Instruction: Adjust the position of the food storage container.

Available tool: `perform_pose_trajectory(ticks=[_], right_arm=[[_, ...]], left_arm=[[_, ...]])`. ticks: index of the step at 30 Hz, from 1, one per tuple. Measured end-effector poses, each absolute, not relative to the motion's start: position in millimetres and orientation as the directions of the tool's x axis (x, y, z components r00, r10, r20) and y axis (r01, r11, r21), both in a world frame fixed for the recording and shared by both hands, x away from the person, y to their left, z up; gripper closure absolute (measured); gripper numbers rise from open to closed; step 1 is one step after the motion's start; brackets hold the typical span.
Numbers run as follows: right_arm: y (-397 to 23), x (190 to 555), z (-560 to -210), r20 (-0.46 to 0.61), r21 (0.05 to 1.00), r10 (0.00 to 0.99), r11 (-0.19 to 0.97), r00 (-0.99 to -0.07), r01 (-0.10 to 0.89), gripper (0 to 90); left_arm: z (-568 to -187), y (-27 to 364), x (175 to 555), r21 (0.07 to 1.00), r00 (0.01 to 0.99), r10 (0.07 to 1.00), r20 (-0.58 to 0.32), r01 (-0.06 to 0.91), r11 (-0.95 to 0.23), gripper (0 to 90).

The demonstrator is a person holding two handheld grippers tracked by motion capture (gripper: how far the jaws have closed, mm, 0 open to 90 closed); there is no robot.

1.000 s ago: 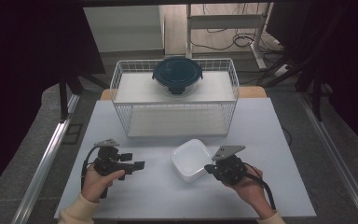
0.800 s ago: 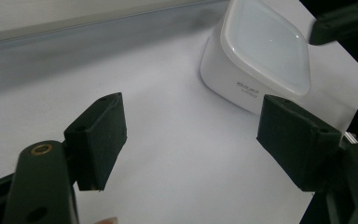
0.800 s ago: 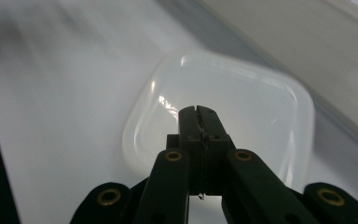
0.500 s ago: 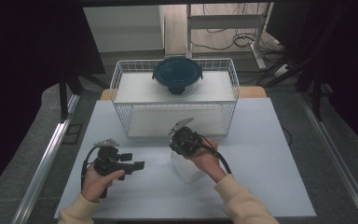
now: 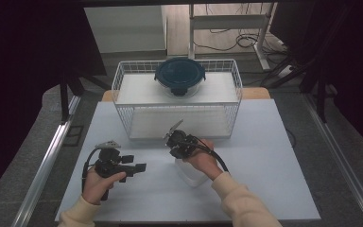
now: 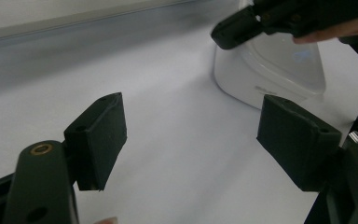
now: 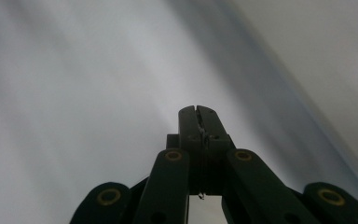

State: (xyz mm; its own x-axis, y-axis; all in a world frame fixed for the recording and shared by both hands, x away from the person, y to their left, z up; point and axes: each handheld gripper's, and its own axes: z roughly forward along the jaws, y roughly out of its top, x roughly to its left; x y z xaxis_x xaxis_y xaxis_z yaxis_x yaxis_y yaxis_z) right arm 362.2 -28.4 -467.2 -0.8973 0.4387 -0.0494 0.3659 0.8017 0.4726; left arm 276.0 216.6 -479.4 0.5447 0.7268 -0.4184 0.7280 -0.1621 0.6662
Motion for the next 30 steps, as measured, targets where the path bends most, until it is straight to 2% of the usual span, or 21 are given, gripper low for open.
perform_pose_trajectory(ticks=[20, 23, 27, 30], right_arm=[[-88.2, 290.0, -469.5, -0.029, 0.459, 0.343, 0.839, -0.939, 0.293, 89.4], [-103.6, 287.1, -460.9, -0.006, 0.521, 0.375, 0.793, -0.927, 0.317, 89.3], [-138.6, 286.0, -442.0, 0.011, 0.629, 0.465, 0.685, -0.885, 0.368, 89.3], [-167.6, 286.8, -435.8, 0.002, 0.664, 0.541, 0.628, -0.841, 0.405, 89.3]], left_arm=[[-481.0, 214.8, 276.1, 0.664, 0.542, 0.732, -0.413, 0.729, -0.166, 23.3], [-482.9, 214.4, 276.3, 0.660, 0.538, 0.732, -0.418, 0.733, -0.163, 23.3], [-483.2, 214.6, 276.7, 0.660, 0.537, 0.731, -0.421, 0.734, -0.160, 23.3], [-483.2, 214.3, 276.4, 0.660, 0.537, 0.733, -0.418, 0.734, -0.161, 23.4]])
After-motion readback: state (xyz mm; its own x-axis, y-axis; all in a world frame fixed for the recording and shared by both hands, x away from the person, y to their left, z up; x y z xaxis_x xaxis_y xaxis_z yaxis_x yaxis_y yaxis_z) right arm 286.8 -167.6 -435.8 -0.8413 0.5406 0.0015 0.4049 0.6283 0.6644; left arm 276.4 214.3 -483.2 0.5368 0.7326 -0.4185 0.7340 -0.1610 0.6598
